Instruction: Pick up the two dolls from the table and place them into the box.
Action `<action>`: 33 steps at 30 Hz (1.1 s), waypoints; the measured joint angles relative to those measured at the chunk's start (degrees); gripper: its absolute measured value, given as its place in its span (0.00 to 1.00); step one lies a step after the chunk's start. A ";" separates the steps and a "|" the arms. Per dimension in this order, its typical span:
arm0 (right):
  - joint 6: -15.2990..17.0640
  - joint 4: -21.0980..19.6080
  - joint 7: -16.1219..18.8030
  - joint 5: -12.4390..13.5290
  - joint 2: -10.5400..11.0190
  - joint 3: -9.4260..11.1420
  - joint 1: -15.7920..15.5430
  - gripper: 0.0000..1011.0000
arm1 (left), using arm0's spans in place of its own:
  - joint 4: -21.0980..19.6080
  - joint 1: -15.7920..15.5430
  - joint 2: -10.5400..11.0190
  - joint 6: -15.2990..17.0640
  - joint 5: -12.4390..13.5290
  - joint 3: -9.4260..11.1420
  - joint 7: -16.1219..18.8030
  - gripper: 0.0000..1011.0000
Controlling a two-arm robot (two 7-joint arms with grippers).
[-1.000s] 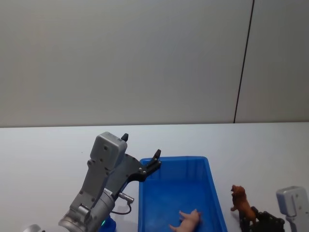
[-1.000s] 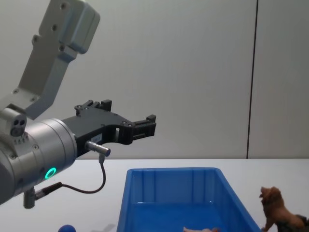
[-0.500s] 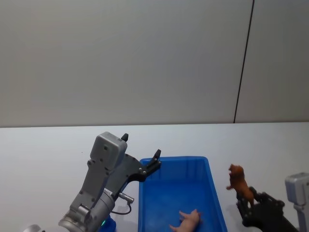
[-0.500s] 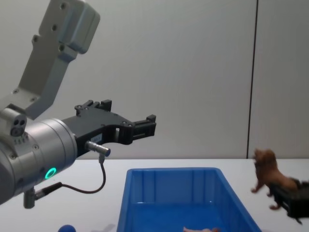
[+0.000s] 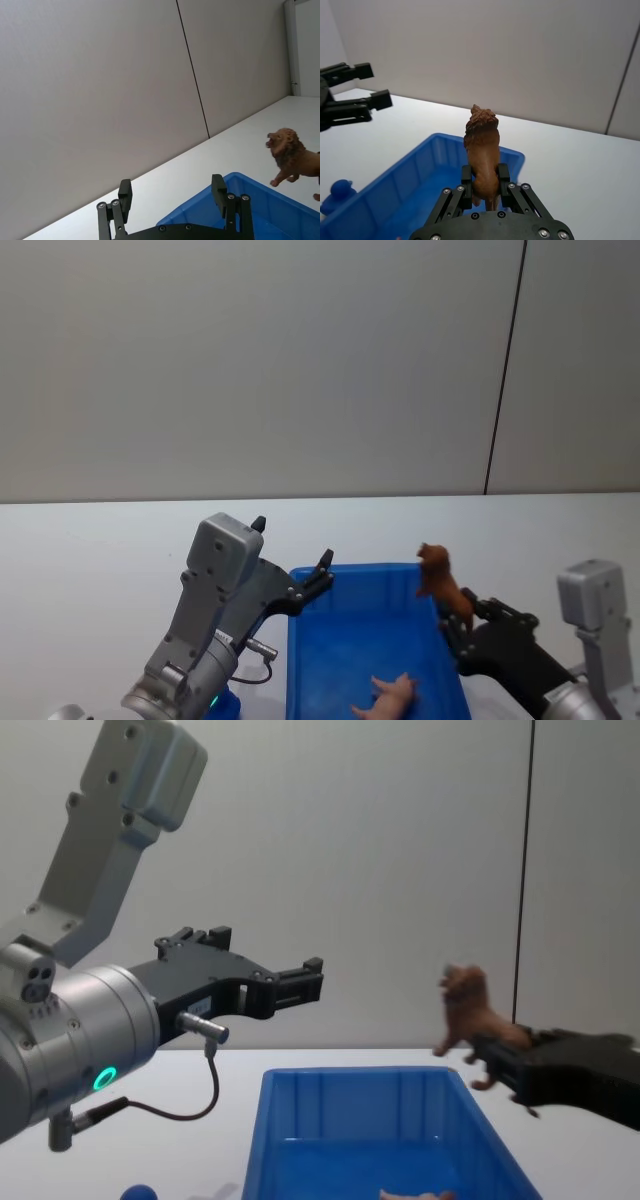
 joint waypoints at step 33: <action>-0.97 4.17 -1.56 -1.81 -2.44 -1.21 3.12 0.99 | 0.00 0.00 0.00 0.00 0.00 0.00 0.00 0.99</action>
